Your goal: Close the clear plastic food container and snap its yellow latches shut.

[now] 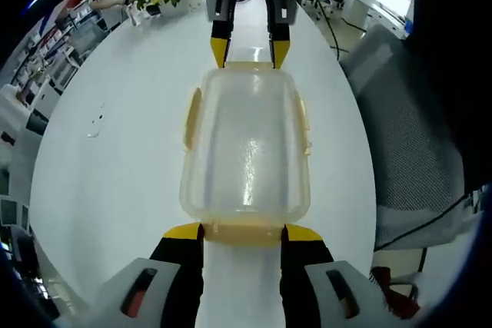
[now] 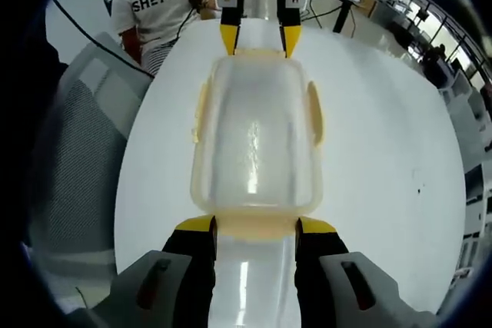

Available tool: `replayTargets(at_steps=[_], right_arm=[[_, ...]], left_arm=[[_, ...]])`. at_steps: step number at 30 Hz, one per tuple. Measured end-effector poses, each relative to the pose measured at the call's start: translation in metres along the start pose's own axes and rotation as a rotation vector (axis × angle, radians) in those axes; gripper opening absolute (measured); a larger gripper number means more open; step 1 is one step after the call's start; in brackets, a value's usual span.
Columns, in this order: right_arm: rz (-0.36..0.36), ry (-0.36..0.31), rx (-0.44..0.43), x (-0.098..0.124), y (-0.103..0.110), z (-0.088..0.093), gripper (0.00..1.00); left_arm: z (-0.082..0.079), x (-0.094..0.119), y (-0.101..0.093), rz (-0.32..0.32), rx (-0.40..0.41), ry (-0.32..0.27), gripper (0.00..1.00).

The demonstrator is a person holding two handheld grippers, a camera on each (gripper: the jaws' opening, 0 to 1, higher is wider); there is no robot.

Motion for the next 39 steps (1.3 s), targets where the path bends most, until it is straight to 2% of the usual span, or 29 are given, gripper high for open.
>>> replayTargets(at_steps=[7, 15, 22, 26, 39], right_arm=[[-0.002, 0.0, -0.005, 0.004, -0.003, 0.015, 0.37], [-0.011, 0.004, -0.007, 0.009, -0.007, 0.034, 0.37], [-0.012, 0.008, -0.005, 0.014, -0.011, 0.044, 0.37], [-0.013, 0.01, -0.006, 0.016, -0.014, 0.055, 0.37], [-0.022, 0.014, 0.006, 0.023, -0.017, 0.081, 0.37]], left_arm=[[-0.01, -0.006, 0.004, -0.001, 0.007, -0.013, 0.33], [-0.029, -0.015, 0.005, 0.01, 0.016, -0.022, 0.33], [-0.044, -0.019, 0.007, 0.012, 0.015, -0.008, 0.33], [-0.05, -0.023, 0.011, 0.015, 0.028, -0.026, 0.33], [-0.073, -0.039, 0.008, 0.02, 0.042, -0.029, 0.33]])
Point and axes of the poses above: the point that each gripper's makers call its tool centre point, and the gripper's own axes: x roughly backward along the fingers, y roughly to its left, z roughly out of its underside, the point moved 10 cm from there along x, roughly backward along the fingers, and after that the axes turned 14 degrees about -x, right-handed, at the moved point
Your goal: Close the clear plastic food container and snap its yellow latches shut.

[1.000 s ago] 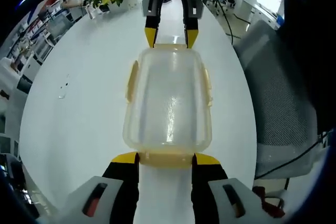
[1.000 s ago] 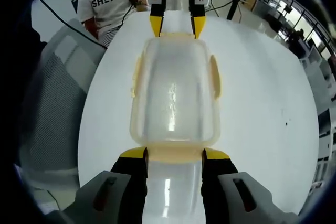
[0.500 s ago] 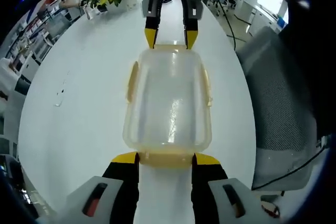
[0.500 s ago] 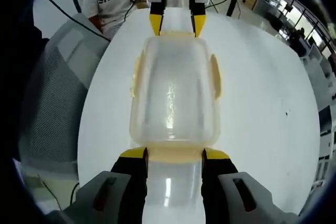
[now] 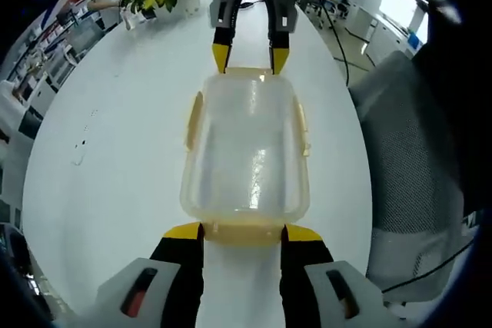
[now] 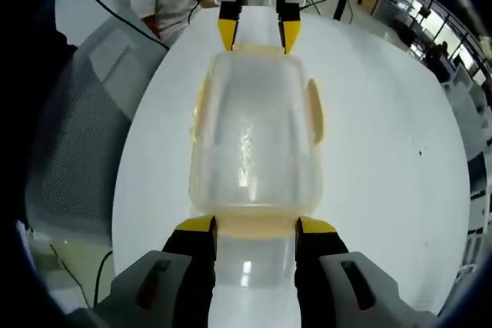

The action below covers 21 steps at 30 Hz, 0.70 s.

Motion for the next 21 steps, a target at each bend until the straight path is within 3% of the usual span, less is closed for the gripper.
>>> replayTargets(at_steps=[21], right_arm=[[0.015, 0.001, -0.028, 0.02, -0.005, 0.052, 0.37]], left_arm=[[-0.052, -0.024, 0.011, 0.006, -0.032, 0.001, 0.33]])
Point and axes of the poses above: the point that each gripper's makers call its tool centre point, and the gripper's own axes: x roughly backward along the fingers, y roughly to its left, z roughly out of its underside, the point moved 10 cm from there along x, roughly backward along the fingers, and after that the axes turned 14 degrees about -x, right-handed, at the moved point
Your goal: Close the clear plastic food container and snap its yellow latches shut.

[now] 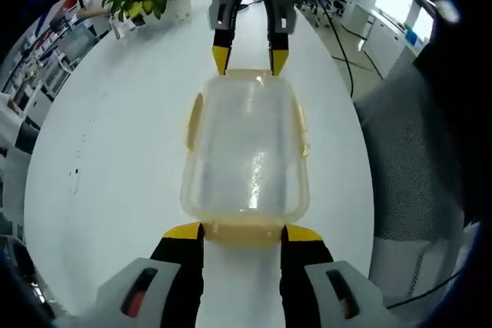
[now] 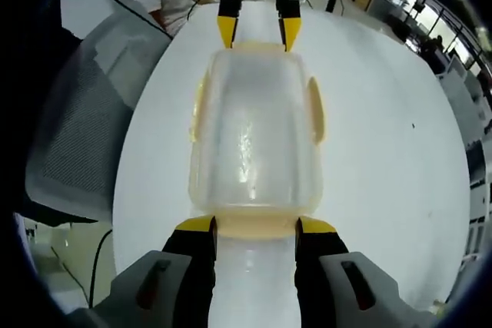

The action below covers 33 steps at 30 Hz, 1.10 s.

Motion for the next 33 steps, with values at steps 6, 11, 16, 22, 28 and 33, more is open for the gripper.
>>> replayTargets(at_steps=[6, 11, 16, 22, 28, 33], right_arm=[[0.006, 0.014, -0.004, 0.005, -0.001, 0.012, 0.37], [0.008, 0.015, -0.003, 0.009, -0.002, 0.018, 0.37], [0.013, 0.01, -0.01, 0.013, -0.005, 0.028, 0.37], [0.016, 0.011, -0.014, 0.016, -0.009, 0.037, 0.37], [0.021, 0.006, -0.005, 0.02, -0.009, 0.042, 0.37], [0.02, -0.014, -0.019, 0.022, -0.01, 0.046, 0.37]], left_arm=[[-0.011, -0.007, 0.001, -0.001, -0.003, -0.008, 0.33], [-0.018, -0.01, 0.003, 0.003, -0.003, -0.007, 0.33], [-0.026, -0.014, 0.008, 0.008, -0.011, -0.013, 0.33], [-0.033, -0.02, 0.012, 0.017, -0.013, -0.025, 0.33], [-0.036, -0.022, 0.013, 0.014, -0.012, -0.039, 0.33], [-0.037, -0.025, 0.014, 0.016, -0.002, -0.045, 0.33]])
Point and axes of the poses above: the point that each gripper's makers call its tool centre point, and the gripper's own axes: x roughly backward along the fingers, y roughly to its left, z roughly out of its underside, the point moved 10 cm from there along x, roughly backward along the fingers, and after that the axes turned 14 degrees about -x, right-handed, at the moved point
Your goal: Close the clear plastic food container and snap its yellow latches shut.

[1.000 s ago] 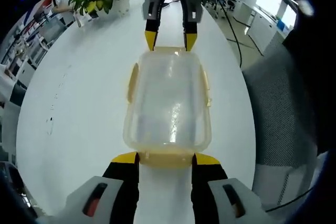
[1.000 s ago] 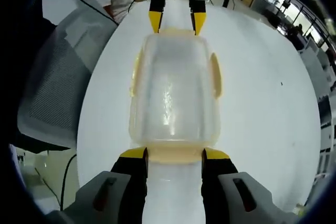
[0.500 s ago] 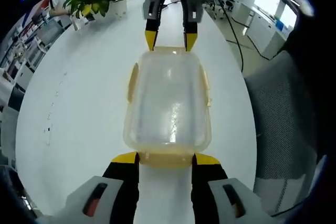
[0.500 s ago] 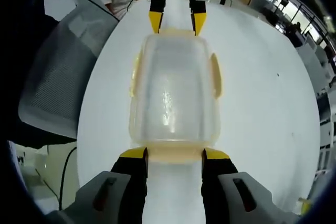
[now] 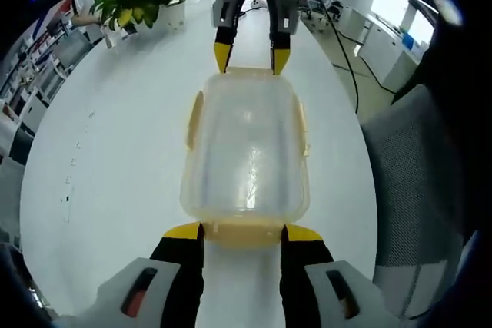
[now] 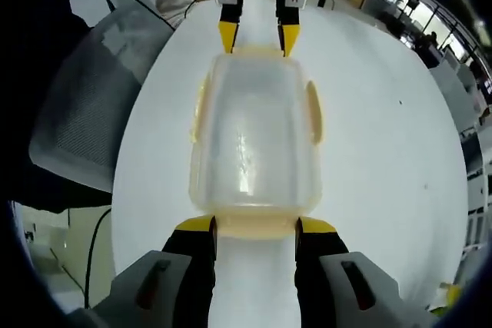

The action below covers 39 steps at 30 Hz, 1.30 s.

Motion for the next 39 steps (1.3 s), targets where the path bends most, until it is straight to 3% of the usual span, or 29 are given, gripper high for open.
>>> replayTargets(at_steps=[19, 30, 34, 39], right_arm=[[-0.017, -0.053, -0.006, -0.011, 0.004, 0.008, 0.37], [0.006, -0.053, 0.046, -0.012, 0.005, 0.007, 0.39], [0.014, -0.048, 0.037, -0.012, 0.005, 0.007, 0.39], [0.026, -0.069, -0.024, -0.011, 0.005, 0.011, 0.38]], left_arm=[[0.003, -0.012, -0.006, 0.021, -0.003, 0.027, 0.33], [0.003, -0.013, -0.004, 0.025, -0.021, 0.055, 0.35], [0.002, -0.013, -0.003, 0.038, -0.027, 0.057, 0.35], [0.009, -0.012, -0.005, 0.014, 0.023, 0.059, 0.35]])
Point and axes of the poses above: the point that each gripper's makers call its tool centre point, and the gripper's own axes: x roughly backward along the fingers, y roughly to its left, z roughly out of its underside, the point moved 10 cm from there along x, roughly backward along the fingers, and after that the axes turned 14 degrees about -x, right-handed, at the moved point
